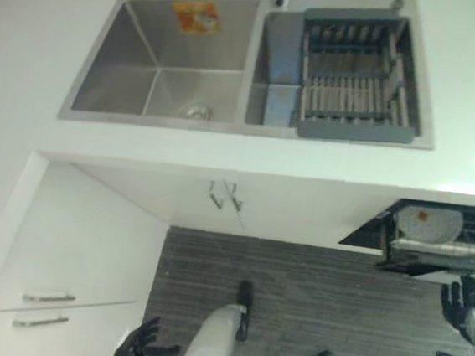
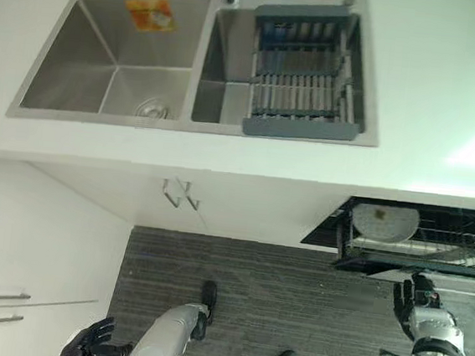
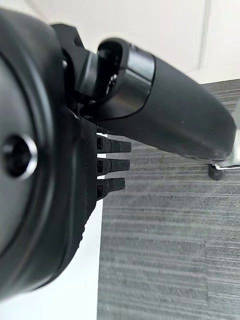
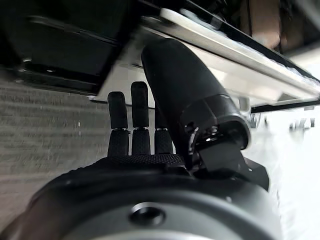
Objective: Place the dishes in the dishwasher.
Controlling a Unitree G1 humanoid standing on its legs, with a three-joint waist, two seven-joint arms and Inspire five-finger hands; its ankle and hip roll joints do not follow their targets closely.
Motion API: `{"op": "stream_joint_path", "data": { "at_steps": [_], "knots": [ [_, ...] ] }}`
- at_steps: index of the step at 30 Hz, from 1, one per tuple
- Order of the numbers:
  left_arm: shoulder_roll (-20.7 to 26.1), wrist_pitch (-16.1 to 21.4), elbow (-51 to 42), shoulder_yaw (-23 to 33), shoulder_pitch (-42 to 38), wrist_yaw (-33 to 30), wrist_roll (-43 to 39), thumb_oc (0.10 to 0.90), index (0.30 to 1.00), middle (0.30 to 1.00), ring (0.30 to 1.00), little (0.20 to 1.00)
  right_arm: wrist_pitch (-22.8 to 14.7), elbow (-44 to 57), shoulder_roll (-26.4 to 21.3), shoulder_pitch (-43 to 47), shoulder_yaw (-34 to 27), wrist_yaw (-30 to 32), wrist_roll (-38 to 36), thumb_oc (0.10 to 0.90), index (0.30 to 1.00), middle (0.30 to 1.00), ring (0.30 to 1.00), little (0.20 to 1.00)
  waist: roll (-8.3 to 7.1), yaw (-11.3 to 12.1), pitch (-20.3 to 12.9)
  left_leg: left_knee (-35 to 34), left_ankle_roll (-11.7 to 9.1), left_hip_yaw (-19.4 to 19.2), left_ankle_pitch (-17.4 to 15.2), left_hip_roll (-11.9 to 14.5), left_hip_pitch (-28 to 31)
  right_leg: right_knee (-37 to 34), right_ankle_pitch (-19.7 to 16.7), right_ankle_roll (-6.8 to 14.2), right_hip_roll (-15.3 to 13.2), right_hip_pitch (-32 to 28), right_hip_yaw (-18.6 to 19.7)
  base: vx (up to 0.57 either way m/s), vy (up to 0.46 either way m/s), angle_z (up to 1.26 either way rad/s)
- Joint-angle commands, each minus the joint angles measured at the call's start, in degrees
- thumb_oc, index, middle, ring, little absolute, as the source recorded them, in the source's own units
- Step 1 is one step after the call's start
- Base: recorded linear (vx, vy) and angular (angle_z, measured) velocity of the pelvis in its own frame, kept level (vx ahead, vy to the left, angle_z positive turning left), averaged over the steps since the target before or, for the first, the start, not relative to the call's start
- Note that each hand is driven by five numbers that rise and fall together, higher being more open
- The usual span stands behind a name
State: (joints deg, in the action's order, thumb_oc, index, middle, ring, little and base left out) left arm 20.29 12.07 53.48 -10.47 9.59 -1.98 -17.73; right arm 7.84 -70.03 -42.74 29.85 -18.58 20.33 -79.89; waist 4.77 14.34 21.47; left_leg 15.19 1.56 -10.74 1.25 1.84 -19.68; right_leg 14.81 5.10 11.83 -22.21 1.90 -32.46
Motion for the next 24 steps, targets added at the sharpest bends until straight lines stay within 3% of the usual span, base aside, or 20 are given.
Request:
{"op": "stream_joint_path", "data": {
  "at_steps": [1, 4, 11, 18, 19, 21, 23, 24],
  "knots": [
    [4.99, 2.03, -0.88, -0.58, -0.3, -1.58, -2.25, 0.8, 0.9, 0.9, 0.9, 0.9, -3.81, 5.98, -7.0, 11.96, 5.87, -7.44, 3.8, 0.4, 0.3, 0.3, 0.3, 0.3, 1.34, 2.71, -2.62, 2.0, -6.55, 1.27, -9.66, 2.31, 4.25, 2.38, -1.42, -1.17, 0.79, 4.38, -0.24, 0.11, 0.029, 0.17],
    [5.57, 2.53, -1.55, -0.95, 0.58, -1.26, -2.83, 0.8, 0.9, 0.9, 0.9, 0.9, -8.35, 7.89, -8.5, 16.36, 8.64, -9.07, 7.82, 0.4, 0.3, 0.3, 0.3, 0.3, 2.15, 3.17, -2.36, 2.0, -6.78, 1.45, -9.26, 2.22, 3.28, 2.38, -1.67, -1.05, 0.04, 4.96, -0.47, 0.11, 0.055, 0.16],
    [5.93, 3.91, -2.01, -1.02, 1.45, 0.27, -3.84, 0.8, 0.9, 0.9, 0.9, 0.9, -12.8, 8.28, -11.58, 23.56, 12.61, -10.82, 13.84, 0.4, 0.3, 0.3, 0.3, 0.3, 3.15, 3.51, -2.37, 2.0, -6.99, 1.99, -9.07, 1.86, 2.44, 2.38, -2.28, -0.64, -1.17, 5.73, -0.35, 0.07, 0.047, 0.01],
    [5.98, 4.21, -3.42, -1.71, 1.61, 1.09, -3.38, 0.8, 0.9, 0.9, 0.9, 0.9, -12.35, 10.26, -11.24, 23.63, 13.86, -13.23, 17.79, 0.4, 0.3, 0.3, 0.3, 0.3, 2.78, 2.56, -2.34, 2.0, -6.86, 2.01, -9.32, 2.2, 3.11, 2.38, -2.89, -0.29, -1.4, 6.14, 0.36, 0.02, 0.002, -0.07],
    [5.9, 4.53, -3.52, -1.76, 1.66, 1.11, -3.13, 0.8, 0.9, 0.9, 0.9, 0.9, -12.4, 10.78, -10.62, 22.98, 13.72, -13.6, 17.79, 0.8, 0.9, 0.9, 0.9, 0.9, 2.64, 2.27, -2.23, 2.0, -6.86, 1.92, -9.38, 2.32, 3.34, 2.38, -2.88, -0.25, -1.22, 6.21, 0.71, -0.02, -0.018, -0.06],
    [5.68, 4.99, -3.63, -1.71, 1.57, 0.93, -3.45, 0.8, 0.9, 0.9, 0.9, 0.9, -12.5, 12.2, -9.21, 21.7, 13.21, -15.14, 17.39, 0.8, 0.9, 0.9, 0.9, 0.9, 2.45, 1.73, -2.03, 2.0, -6.89, 1.74, -9.46, 2.57, 3.62, 2.38, -2.87, -0.2, -0.93, 6.32, 1.18, -0.03, -0.016, -0.1],
    [5.18, 5.83, -3.3, -1.18, 1.38, 0.72, -3.54, 0.8, 0.9, 0.9, 0.9, 0.9, -15.02, 15.59, -6.05, 18.57, 12.43, -15.14, 18.72, 0.8, 0.9, 0.9, 0.9, 0.9, 2.04, 0.83, -1.89, 2.0, -6.9, 1.43, -9.64, 2.9, 4.07, 2.38, -2.88, -0.18, -0.49, 6.55, 2.04, -0.06, -0.031, -0.24],
    [4.84, 6.45, -3.47, -0.53, 0.91, 0.64, -4.13, 0.8, 0.9, 0.9, 0.9, 0.9, -17.62, 18.67, -2.81, 15.0, 11.72, -13.92, 24.42, 0.8, 0.9, 0.9, 0.9, 0.9, 1.7, -0.03, -1.78, 2.0, -6.82, 1.23, -9.64, 3.18, 4.27, 2.38, -2.98, -0.24, -0.07, 6.85, 2.67, -0.09, -0.044, -0.36]
  ]
}}
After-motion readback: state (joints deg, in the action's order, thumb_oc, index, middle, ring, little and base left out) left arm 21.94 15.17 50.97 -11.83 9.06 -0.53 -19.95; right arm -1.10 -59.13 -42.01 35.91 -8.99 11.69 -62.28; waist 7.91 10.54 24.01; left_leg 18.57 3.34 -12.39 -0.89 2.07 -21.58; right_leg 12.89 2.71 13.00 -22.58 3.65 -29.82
